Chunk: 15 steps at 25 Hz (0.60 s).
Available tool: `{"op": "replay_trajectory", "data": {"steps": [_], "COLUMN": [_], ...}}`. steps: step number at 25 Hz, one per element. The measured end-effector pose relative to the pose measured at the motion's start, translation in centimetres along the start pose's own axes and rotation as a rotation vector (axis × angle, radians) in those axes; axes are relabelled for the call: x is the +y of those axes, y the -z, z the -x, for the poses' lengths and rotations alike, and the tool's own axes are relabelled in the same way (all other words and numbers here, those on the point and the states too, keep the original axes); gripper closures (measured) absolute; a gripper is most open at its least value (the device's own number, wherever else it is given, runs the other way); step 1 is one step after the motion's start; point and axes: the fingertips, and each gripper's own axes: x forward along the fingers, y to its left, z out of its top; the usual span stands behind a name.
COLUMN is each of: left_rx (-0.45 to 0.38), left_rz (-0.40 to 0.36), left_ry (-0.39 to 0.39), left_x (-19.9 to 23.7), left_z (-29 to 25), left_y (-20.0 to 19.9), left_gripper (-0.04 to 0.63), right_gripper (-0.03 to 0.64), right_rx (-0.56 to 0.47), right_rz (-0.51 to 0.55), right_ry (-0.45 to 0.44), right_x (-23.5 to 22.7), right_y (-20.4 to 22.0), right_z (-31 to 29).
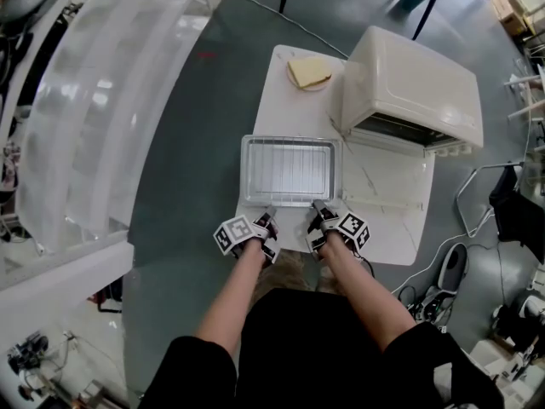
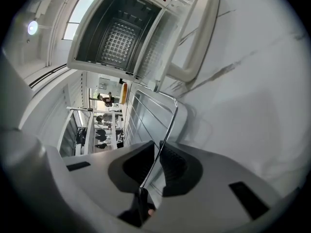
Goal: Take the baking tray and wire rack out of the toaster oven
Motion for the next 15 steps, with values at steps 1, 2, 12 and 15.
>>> {"op": "replay_trajectory", "data": {"steps": [1,2,12,15], "left_rx": [-0.002,-0.005,-0.048,-0.07], "left_rz": [0.009,0.018,0.107,0.117], "left_ry": [-0.001,-0.001,-0.003,-0.006], "left_x": [0.1,0.2,0.8,0.7], "left_z": [0.0,-0.1,-0.2,0.0], "left_y": [-0.1,-0.2,-0.9,-1.1], "left_gripper": [0.555,0.557,0.559,0.561], "right_gripper": [0.574,0.574,0.443,0.44], "right_rx": [0.007,0.012,0.074,0.116], "right_rz": [-0.002,-0.001,-0.002,0.024], "right_ry": [0.001,0.001,0.06,0.084], "right_x": [0.0,0.1,1.3,1.2], "right_y": [0.1,0.2,0.9,1.3], "right_z": [-0.1,-0.1,-0.1,-0.3]}}
